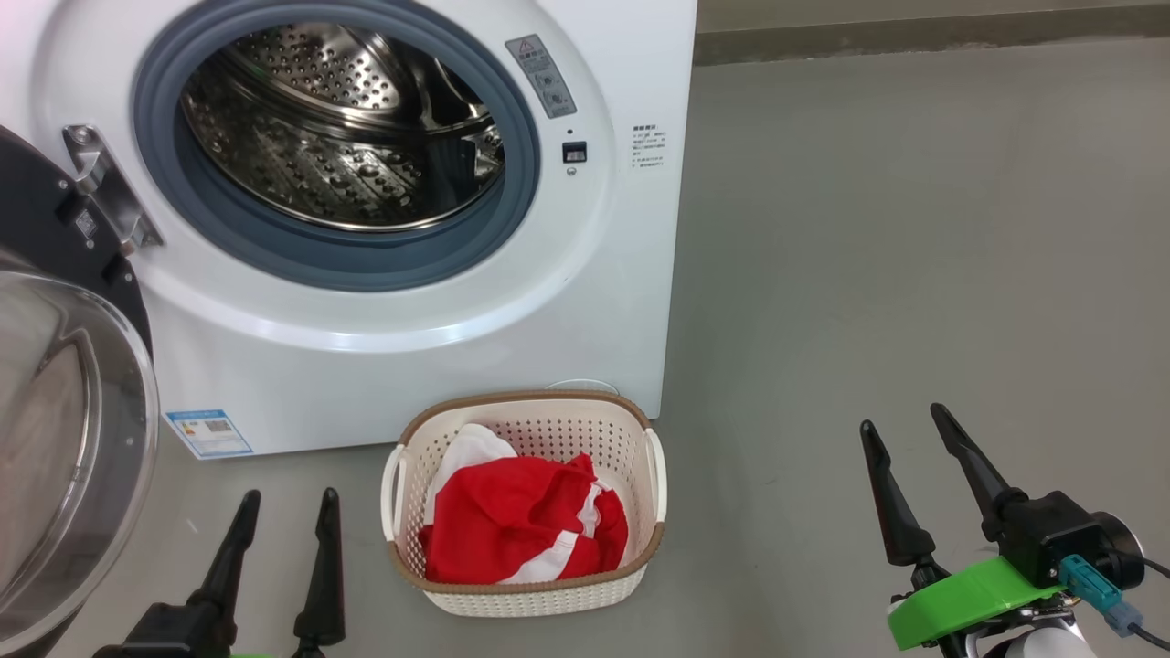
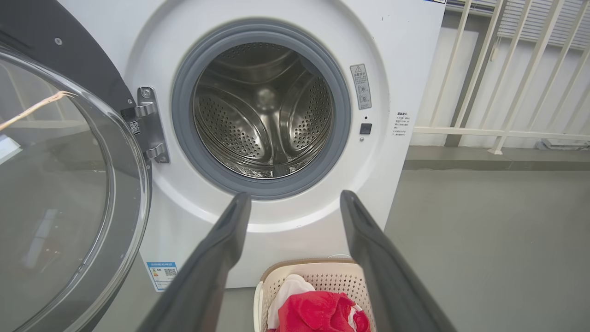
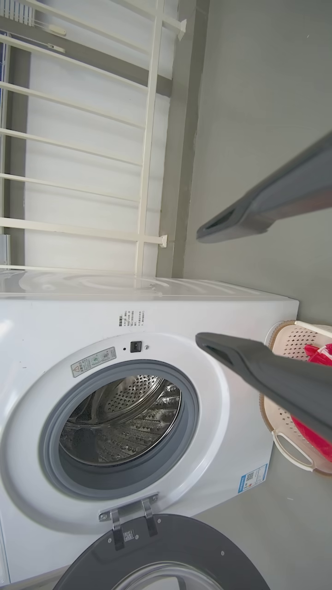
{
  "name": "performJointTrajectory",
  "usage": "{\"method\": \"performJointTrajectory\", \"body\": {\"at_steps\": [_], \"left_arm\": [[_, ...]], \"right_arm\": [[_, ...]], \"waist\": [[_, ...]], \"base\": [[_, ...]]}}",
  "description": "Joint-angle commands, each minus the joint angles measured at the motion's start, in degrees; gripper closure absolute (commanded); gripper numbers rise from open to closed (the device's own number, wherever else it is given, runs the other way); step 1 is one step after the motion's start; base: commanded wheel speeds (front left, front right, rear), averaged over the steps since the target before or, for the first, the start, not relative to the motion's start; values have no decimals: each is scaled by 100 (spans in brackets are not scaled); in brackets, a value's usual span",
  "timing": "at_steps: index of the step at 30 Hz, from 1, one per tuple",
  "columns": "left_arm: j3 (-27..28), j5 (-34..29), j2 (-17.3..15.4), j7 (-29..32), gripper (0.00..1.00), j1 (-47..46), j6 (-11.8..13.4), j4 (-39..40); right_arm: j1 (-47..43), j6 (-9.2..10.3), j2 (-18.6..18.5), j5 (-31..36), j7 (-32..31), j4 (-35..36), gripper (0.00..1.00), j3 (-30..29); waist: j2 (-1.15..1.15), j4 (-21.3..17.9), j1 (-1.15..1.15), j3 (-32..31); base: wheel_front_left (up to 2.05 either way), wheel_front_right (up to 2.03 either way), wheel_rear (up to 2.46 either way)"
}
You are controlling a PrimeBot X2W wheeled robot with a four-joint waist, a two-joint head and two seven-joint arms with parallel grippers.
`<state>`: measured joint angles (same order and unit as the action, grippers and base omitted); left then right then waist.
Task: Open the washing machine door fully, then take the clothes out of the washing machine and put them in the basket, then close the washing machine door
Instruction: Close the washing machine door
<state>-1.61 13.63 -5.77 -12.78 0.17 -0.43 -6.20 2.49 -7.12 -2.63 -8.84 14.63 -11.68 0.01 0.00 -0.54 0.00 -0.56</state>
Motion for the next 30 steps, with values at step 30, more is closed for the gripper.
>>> {"method": "performJointTrajectory", "body": {"at_steps": [30], "left_arm": [[194, -179, -78, 247, 0, -14, 712, 755]], "right_arm": [[459, -36, -25, -166, 37, 76, 0, 440]], "waist": [[0, 1372, 0, -53]], "base": [[0, 0, 0]]}}
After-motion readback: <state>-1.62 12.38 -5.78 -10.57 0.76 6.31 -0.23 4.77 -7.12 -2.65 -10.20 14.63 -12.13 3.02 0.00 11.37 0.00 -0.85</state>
